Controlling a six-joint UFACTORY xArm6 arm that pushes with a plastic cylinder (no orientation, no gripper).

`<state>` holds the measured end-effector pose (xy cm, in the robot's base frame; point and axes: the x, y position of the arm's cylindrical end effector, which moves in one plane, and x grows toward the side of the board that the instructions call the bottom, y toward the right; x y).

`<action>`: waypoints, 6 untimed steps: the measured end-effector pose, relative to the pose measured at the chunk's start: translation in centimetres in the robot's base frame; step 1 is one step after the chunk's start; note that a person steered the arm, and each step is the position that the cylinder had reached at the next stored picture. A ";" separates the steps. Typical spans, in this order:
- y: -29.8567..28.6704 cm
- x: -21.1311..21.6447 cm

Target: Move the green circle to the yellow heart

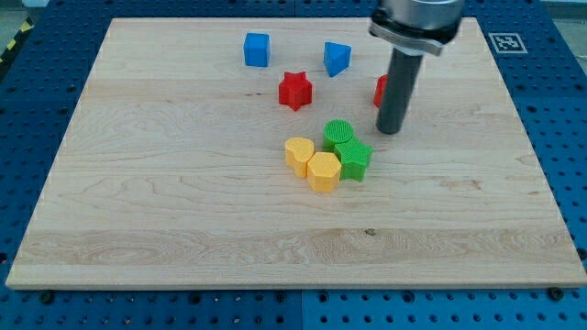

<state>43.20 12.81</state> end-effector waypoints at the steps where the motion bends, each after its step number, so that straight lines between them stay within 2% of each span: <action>1: -0.4 1.4; 3: -7.8 0.6; 5: -7.4 0.9; 6: -3.7 0.9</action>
